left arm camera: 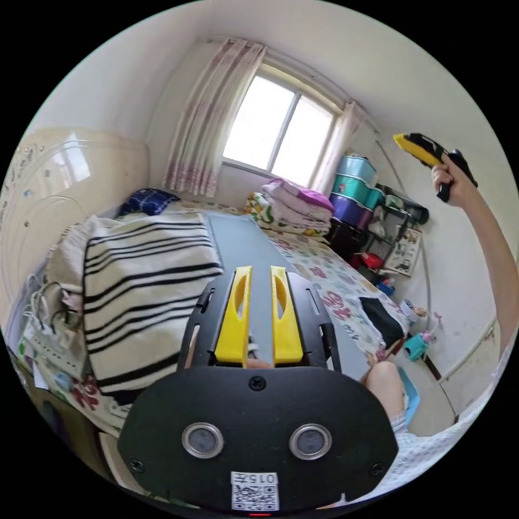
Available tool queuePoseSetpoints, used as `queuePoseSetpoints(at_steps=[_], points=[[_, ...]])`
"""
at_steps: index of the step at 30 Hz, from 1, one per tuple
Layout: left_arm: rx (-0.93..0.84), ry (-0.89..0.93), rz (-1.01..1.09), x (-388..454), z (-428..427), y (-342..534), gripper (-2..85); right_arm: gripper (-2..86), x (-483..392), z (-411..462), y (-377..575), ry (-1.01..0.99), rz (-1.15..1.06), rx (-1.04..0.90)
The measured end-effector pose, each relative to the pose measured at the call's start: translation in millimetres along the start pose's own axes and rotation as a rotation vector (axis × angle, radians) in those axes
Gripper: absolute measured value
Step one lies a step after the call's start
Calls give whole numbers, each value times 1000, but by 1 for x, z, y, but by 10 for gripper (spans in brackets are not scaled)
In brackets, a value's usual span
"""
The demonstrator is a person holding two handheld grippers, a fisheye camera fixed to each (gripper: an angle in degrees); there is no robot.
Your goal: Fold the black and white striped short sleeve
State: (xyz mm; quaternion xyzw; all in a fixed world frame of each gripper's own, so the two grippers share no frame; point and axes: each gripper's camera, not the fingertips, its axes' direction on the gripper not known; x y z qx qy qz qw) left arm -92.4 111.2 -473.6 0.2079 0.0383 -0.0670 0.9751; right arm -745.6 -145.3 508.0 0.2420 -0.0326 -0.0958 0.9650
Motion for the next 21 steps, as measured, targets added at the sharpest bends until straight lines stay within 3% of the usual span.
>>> queuePoseSetpoints(at_steps=[7,11,21], points=[[-128,153,135,130,111,24,62,-5,67,-51,-37,170,-180,-46],[-237,188,203,184,194,37,62,-5,176,-26,-19,409,-259,-143],[-467,342,259,265,416,66,62,25,520,38,79,688,90,-505]])
